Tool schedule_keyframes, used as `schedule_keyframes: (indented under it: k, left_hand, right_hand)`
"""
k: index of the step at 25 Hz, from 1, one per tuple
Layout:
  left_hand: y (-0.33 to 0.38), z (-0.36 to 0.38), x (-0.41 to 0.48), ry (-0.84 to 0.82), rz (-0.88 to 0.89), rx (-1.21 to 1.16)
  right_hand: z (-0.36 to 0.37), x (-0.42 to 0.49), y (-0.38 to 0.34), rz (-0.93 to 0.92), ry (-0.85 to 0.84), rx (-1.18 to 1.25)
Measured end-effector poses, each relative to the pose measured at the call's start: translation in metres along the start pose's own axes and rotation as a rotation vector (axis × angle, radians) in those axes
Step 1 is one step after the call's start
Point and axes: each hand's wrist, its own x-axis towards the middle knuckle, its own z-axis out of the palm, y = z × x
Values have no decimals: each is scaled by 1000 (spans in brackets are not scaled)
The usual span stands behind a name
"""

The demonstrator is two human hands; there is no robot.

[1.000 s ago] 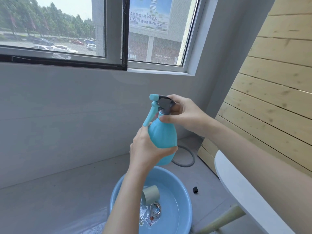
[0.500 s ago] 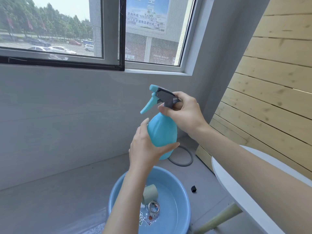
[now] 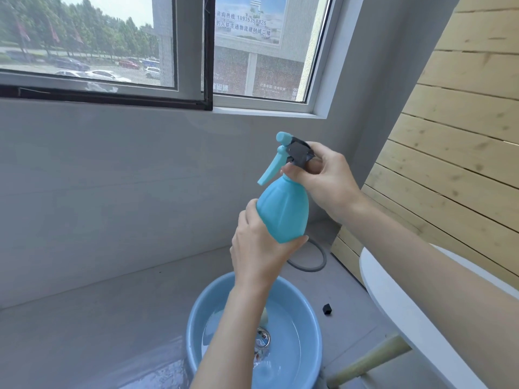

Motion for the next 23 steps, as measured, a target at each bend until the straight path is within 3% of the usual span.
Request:
schedule_keyframes:
  k: [3,8,10,23]
  left_hand:
    - [2,5,1,5,-15,14]
    - [6,8,-1,-34,-13,-14]
    - [11,7,-3,-33,13,-19]
    - [80,56,-86,-112,184,15]
  right_hand:
    - [-3,-3,3,-16,2,-38]
    - [-30,-10,-15,65,-231,-162]
    - [-41,-19,-24,74,-235,-121]
    - [-120,-100,-41,153,274,-37]
